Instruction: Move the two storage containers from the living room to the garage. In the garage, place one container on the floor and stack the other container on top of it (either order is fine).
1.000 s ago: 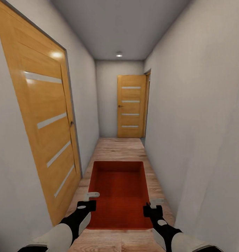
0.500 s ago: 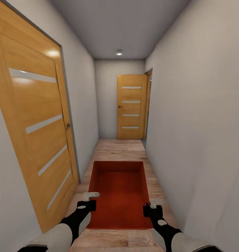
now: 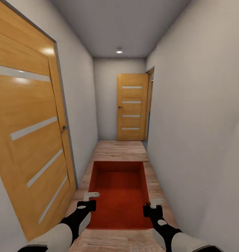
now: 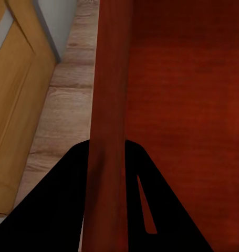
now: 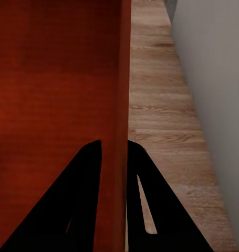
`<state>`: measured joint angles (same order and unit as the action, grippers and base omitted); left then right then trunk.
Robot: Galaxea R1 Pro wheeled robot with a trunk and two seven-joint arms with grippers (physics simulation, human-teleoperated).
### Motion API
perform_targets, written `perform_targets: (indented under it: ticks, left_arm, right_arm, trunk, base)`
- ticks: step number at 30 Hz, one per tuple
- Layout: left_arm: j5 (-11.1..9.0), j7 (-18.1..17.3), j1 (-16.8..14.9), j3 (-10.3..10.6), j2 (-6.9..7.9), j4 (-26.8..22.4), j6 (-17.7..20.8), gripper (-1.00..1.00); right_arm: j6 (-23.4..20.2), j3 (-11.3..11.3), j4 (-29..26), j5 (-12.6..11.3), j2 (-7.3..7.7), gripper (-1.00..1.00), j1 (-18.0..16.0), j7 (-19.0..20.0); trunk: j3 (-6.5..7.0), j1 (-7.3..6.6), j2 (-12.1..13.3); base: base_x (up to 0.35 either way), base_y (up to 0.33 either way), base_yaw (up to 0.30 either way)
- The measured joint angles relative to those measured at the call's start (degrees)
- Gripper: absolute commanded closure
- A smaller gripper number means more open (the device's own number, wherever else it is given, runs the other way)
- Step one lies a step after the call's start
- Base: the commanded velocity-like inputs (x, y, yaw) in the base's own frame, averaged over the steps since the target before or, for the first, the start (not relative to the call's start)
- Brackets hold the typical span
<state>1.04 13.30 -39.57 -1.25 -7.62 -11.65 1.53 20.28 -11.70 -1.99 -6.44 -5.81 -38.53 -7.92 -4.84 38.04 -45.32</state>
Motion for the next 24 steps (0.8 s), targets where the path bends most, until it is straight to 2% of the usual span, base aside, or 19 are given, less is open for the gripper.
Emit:
perform_targets:
  ticks: [24]
  left_arm:
    - [0.0, -0.1, 0.0, 0.0, 0.07, 0.0, 0.0, 1.0]
  right_arm:
    - [0.0, -0.1, 0.0, -0.1, -0.07, 1.0, 0.0, -0.1]
  trunk:
    - [0.0, 0.0, 0.0]
  base:
    - [0.322, 0.0, 0.0]
